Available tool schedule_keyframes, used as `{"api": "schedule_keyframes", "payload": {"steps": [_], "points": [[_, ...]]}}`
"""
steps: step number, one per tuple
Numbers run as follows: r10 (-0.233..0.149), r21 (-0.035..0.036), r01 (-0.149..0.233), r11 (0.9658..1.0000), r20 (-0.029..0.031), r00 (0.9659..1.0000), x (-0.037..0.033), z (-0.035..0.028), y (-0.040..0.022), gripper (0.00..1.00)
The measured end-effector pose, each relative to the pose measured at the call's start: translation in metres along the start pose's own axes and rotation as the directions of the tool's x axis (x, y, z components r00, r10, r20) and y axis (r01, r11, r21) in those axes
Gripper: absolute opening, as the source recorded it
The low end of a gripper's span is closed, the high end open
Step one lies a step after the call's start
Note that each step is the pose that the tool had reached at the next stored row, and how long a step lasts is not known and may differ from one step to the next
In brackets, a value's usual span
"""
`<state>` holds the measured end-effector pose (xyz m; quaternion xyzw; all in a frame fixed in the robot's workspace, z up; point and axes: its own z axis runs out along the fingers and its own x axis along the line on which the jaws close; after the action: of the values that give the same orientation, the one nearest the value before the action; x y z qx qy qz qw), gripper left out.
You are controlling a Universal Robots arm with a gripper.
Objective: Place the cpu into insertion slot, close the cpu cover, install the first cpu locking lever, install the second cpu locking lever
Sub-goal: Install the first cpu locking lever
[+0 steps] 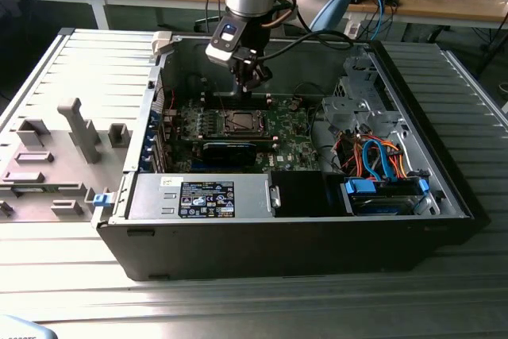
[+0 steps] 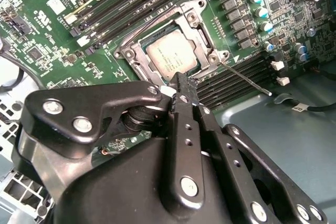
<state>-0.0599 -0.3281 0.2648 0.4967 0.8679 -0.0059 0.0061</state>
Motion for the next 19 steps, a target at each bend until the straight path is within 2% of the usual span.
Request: {"api": "schedule_keyframes", "payload": {"steps": [19], "points": [[-0.062,-0.001,0.062,0.9981,0.0003,0.9981,0.0,0.0,0.0,0.11]]}}
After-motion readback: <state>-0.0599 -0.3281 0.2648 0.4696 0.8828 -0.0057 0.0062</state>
